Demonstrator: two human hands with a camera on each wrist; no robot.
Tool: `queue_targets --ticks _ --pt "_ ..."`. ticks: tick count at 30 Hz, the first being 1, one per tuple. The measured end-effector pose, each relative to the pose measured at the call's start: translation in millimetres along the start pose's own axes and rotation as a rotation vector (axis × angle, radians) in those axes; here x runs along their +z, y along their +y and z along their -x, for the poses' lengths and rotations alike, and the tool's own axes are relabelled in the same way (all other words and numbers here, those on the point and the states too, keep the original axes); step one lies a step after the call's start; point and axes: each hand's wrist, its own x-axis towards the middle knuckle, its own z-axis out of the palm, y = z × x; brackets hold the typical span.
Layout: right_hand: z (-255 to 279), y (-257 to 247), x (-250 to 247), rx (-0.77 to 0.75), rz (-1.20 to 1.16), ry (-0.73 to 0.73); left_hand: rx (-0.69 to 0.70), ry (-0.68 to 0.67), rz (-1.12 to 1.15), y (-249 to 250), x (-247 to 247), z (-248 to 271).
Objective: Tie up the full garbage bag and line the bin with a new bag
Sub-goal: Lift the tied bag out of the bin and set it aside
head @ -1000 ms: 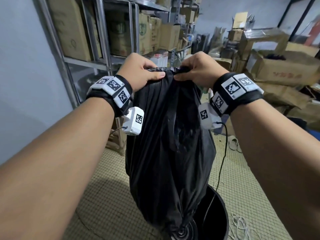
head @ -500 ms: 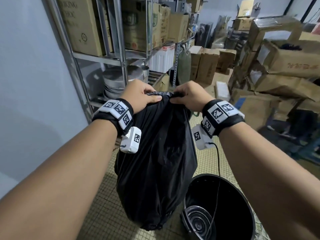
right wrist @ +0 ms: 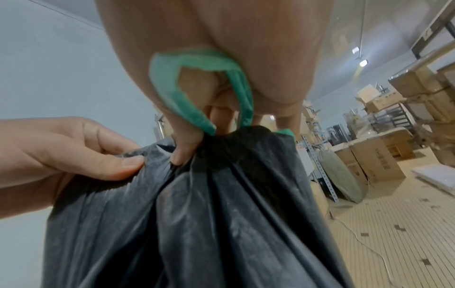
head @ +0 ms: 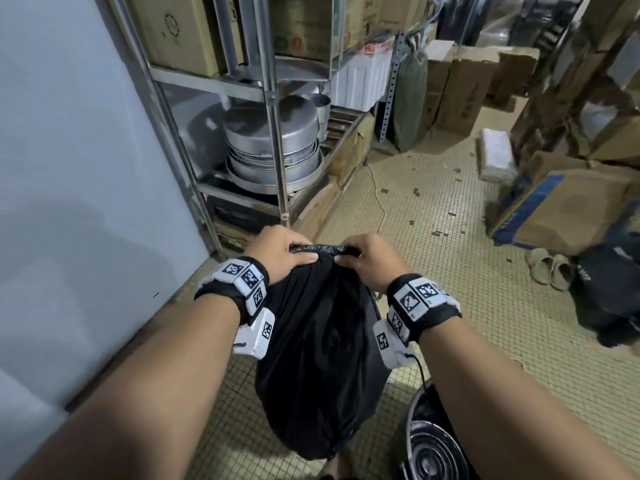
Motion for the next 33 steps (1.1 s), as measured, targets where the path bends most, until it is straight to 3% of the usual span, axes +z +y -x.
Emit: queue_targets --ticks 14,22,33 --pt "-140.6 102.4 28.2 0.169 -0.075 -0.05 -0.155 -0.17 0.162 -88.3 65.5 -159.6" --pt "-249.4 157.3 13.3 0.308 -0.058 -0.02 -0.108 -0.233 0.148 -122.4 84.0 -298.4" --pt "-369.0 218.7 -3.9 0.375 -0.049 0.009 -0.119 -0.328 0.138 -147.5 94.6 -436.6"
